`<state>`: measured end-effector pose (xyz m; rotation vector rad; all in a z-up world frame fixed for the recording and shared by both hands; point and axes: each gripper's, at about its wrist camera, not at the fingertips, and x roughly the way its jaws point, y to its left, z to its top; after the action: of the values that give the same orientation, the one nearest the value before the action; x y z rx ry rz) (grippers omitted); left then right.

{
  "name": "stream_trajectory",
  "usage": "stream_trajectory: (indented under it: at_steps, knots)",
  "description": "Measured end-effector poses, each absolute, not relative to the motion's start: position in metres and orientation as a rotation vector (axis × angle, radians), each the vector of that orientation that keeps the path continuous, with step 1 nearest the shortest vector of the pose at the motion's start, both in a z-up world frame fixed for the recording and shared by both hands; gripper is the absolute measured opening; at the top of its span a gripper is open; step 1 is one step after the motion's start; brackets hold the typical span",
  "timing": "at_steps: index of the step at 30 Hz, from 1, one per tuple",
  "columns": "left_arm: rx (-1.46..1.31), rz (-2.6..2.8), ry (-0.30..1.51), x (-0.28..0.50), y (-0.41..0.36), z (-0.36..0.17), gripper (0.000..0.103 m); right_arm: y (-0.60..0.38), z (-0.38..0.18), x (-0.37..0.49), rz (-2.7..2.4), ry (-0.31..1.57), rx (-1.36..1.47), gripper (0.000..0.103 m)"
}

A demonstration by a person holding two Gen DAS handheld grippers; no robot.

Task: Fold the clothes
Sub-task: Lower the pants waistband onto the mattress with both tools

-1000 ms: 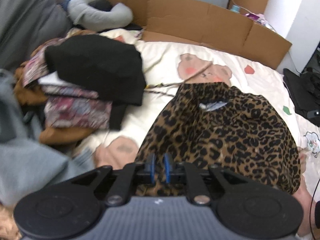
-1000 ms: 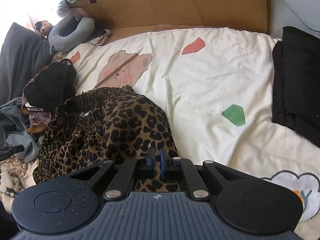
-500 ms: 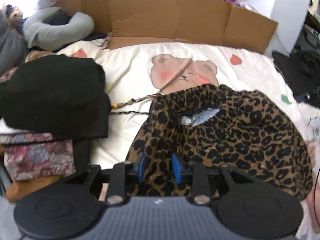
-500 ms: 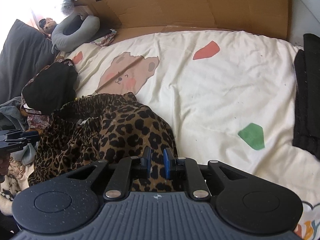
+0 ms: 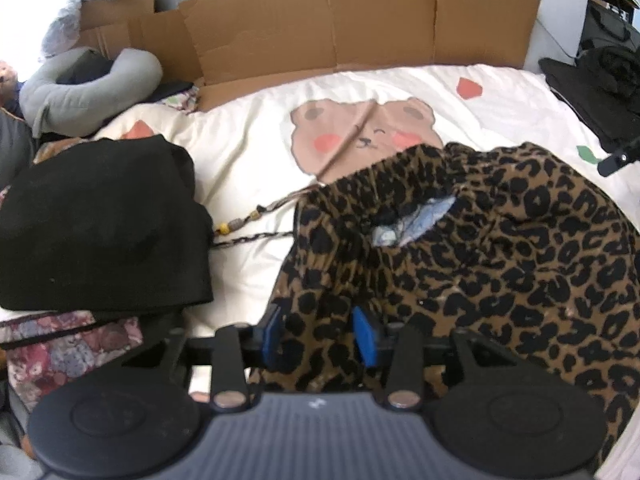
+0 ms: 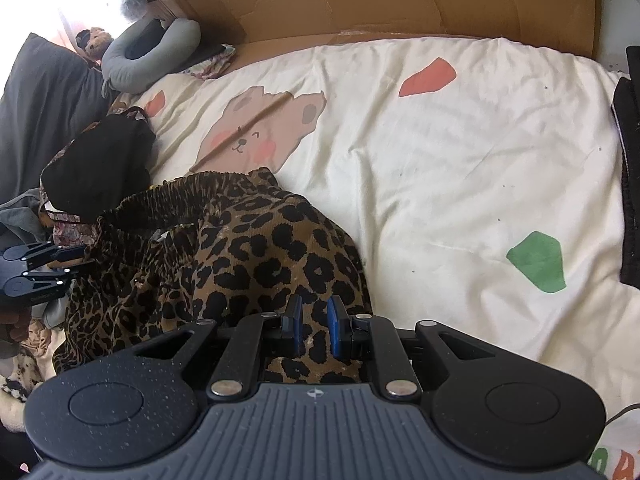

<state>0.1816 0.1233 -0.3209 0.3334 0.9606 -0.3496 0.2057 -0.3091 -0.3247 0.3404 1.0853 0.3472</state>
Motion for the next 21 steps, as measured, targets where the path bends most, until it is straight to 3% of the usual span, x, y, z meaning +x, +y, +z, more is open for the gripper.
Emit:
stream_trajectory:
  at_steps: [2,4,5,8,21]
  knots:
    - [0.335,-0.347,0.973,0.184,0.123,-0.326,0.041,-0.307,-0.326,0.207,0.351,1.084,0.335,0.014]
    - [0.326,-0.347,0.987,0.186,0.124,-0.33,0.028,-0.306,-0.326,0.21,0.356,1.082,0.33,0.014]
    - [0.317,-0.345,0.997,0.188,0.125,-0.331,0.016,-0.305,-0.326,0.212,0.359,1.08,0.326,0.014]
    - [0.303,-0.329,0.995,0.189,0.13,-0.33,0.006,-0.301,-0.326,0.218,0.37,1.072,0.312,0.014]
    - [0.248,-0.256,0.964,0.194,0.168,-0.298,0.002,-0.275,-0.325,0.273,0.436,1.023,0.206,0.014]
